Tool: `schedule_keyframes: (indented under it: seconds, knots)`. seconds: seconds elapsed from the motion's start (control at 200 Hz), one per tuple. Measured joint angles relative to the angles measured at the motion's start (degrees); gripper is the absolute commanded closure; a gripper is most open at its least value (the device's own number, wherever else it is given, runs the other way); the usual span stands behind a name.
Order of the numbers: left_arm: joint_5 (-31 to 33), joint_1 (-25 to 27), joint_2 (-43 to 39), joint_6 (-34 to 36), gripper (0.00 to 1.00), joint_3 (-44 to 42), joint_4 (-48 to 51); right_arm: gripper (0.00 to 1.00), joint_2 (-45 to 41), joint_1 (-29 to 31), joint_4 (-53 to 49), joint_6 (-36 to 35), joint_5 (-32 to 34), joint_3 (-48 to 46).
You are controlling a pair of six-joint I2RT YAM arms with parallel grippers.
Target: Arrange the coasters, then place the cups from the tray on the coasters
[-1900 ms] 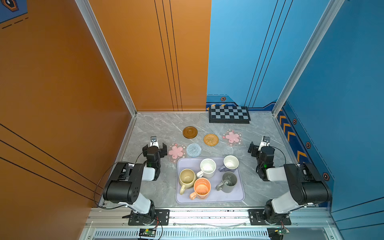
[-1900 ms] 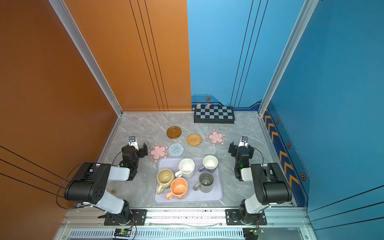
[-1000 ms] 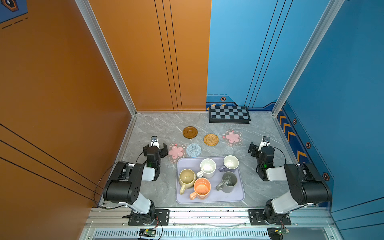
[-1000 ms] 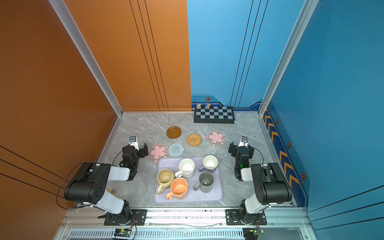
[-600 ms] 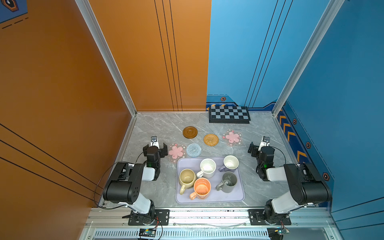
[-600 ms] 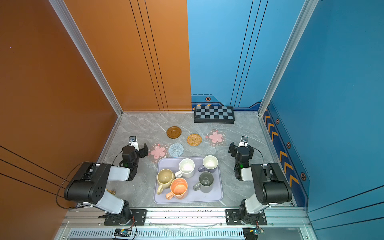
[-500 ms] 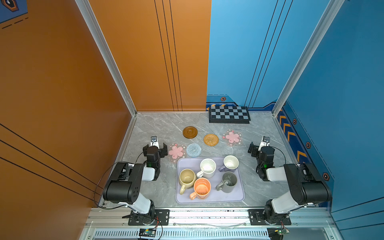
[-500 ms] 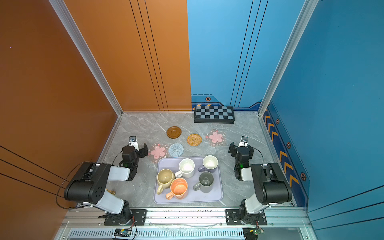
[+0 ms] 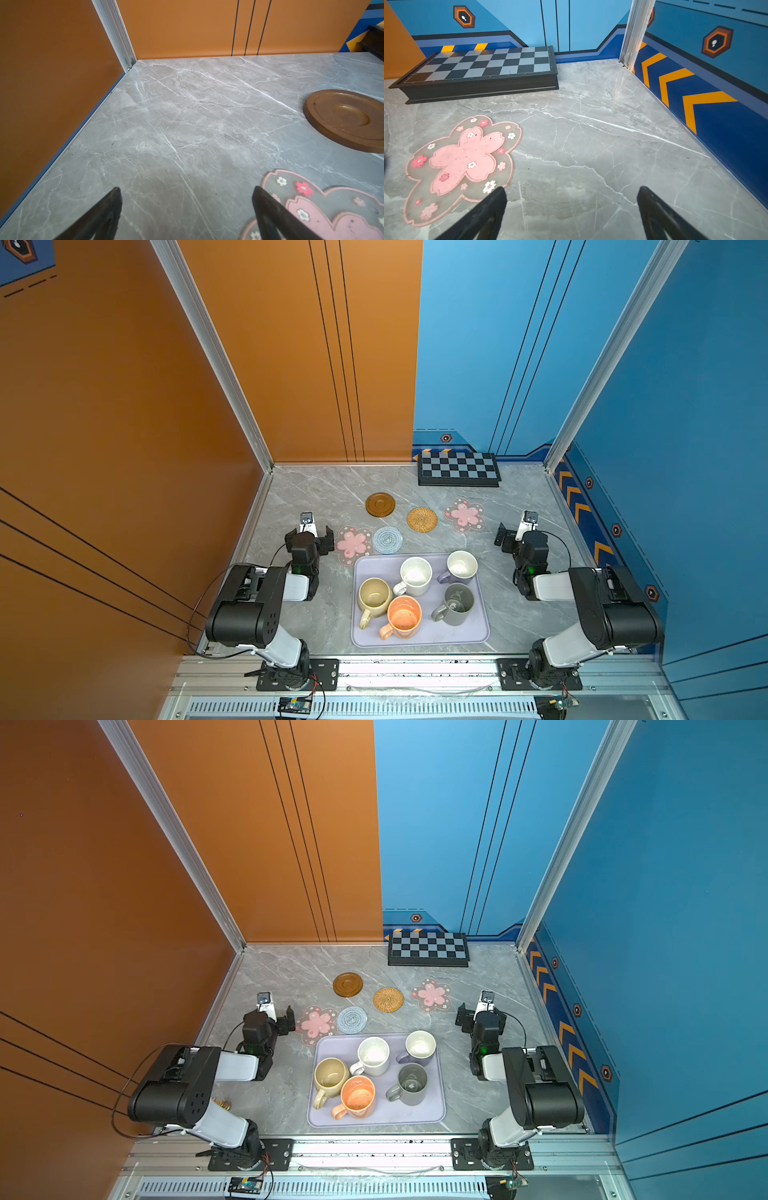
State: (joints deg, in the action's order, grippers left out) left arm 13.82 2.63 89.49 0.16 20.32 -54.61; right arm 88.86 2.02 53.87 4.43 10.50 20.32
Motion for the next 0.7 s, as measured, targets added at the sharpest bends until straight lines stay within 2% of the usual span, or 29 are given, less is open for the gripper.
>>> schedule_keyframes:
  seconds: [0.165,0.265,0.536,0.696]
  knots:
    - [0.0,0.0,-0.3,0.0,0.02,0.0,0.3,0.0,0.0,-0.1,-0.4,0.0,-0.6,0.0]
    - [0.7,0.0,-3.6,-0.2,0.02,0.0,3.0,0.0,0.0,-0.1,-1.2,0.0,-0.7,0.2]
    - [10.1,1.3,-13.9,-2.0,0.02,4.8,14.2,0.0,-0.7,-0.1,-2.6,0.0,-0.6,0.5]
    - [11.9,2.7,-17.4,-1.0,0.02,7.5,19.3,0.0,-5.9,-0.1,-6.3,0.0,-0.3,0.7]
